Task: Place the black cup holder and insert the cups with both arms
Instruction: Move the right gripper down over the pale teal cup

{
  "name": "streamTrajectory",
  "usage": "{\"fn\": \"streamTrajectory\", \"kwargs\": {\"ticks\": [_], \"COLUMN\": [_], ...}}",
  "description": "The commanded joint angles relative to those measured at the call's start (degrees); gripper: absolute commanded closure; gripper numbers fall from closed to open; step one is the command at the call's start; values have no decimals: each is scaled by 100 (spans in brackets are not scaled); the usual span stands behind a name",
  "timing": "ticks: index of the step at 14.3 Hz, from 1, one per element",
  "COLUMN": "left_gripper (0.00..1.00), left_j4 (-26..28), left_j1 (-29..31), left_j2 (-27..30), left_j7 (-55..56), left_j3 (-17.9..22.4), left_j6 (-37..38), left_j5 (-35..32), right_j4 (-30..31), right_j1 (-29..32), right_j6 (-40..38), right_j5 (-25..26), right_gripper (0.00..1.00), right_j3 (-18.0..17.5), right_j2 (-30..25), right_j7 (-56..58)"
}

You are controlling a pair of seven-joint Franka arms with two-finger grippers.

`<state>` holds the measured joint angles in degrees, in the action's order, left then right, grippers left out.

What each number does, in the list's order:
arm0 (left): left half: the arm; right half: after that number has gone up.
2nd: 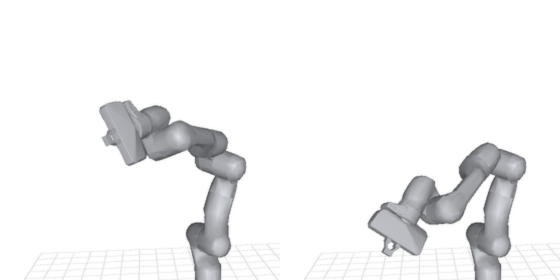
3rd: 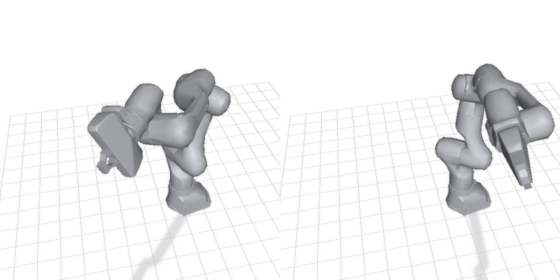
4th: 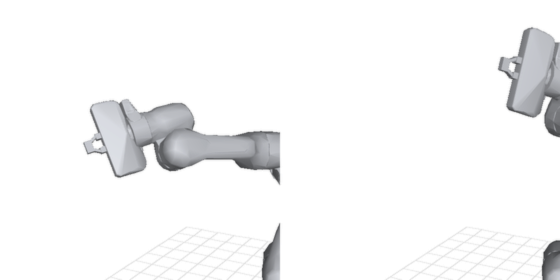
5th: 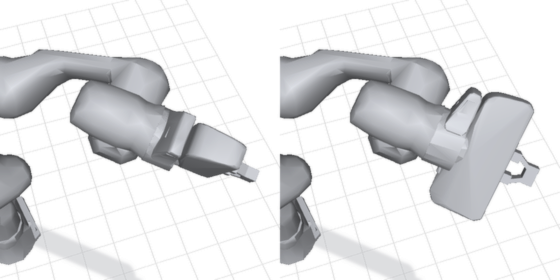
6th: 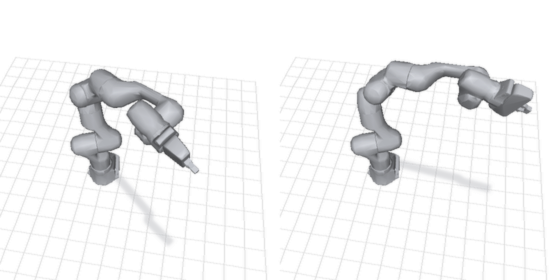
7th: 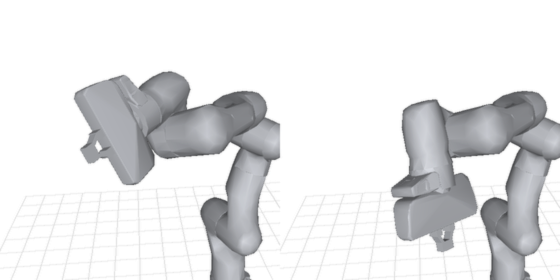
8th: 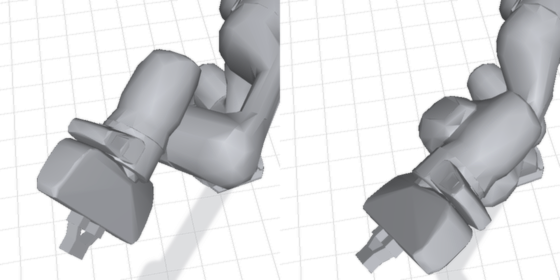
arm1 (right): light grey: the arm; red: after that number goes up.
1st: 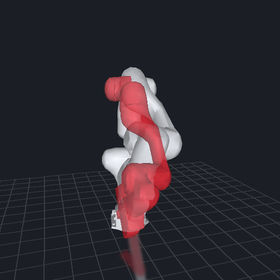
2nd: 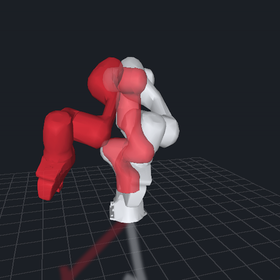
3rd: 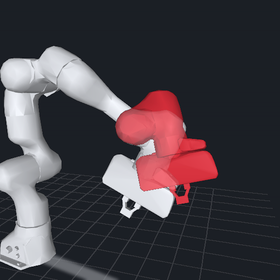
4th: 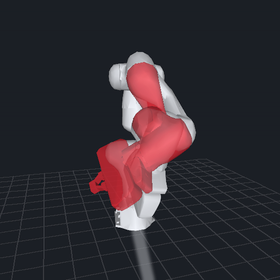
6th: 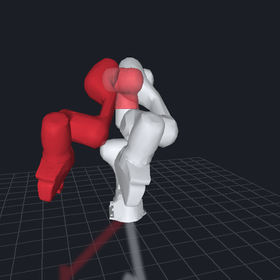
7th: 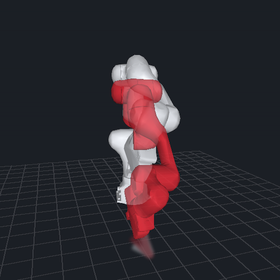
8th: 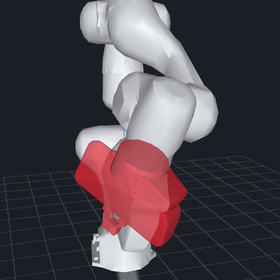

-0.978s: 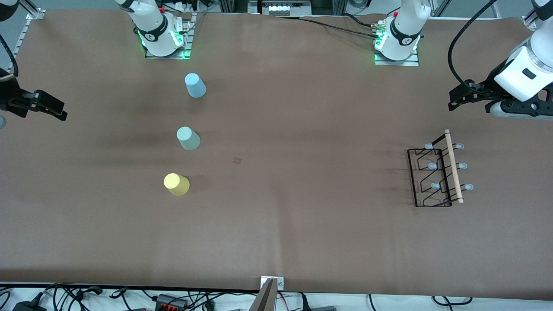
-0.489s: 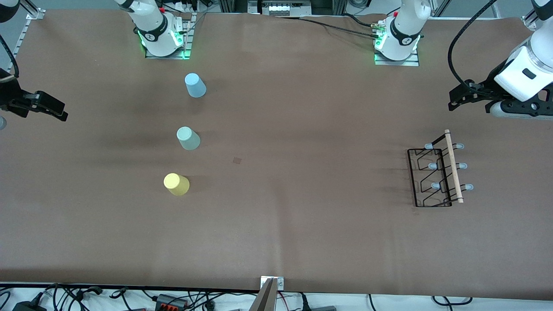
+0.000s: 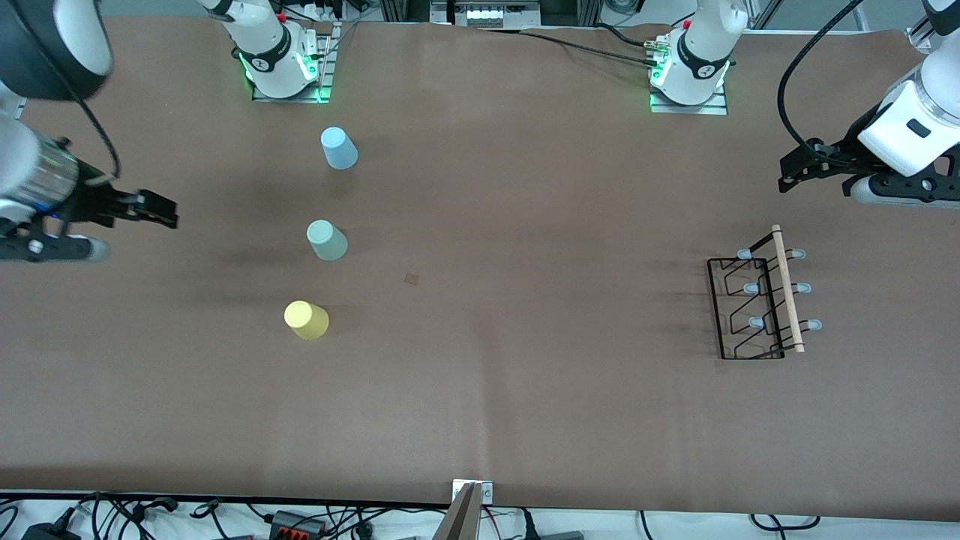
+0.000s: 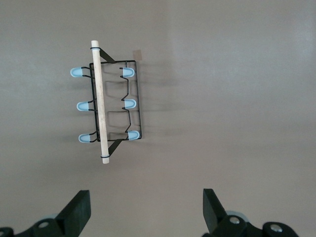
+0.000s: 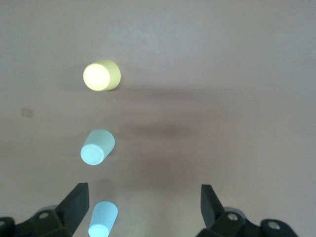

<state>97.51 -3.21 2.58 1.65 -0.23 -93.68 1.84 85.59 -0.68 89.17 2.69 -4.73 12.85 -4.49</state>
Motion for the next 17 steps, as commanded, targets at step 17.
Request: {"fn": "streamTrajectory", "kwargs": {"ticks": [17], "left_gripper": [0], "left_j4": [-171], "left_j1": [13], "left_j2": [-161], "left_j7": [-77], "left_j3": [-21], "left_j6": [438], "left_j5": [-78], "right_j4": [3808], "right_j1": [-1127], "right_j6": [4477], "right_j5": [-208], "right_gripper": [0], "right_j3": [-19], "right_j2": [33], "right_j7": [-2047]}}
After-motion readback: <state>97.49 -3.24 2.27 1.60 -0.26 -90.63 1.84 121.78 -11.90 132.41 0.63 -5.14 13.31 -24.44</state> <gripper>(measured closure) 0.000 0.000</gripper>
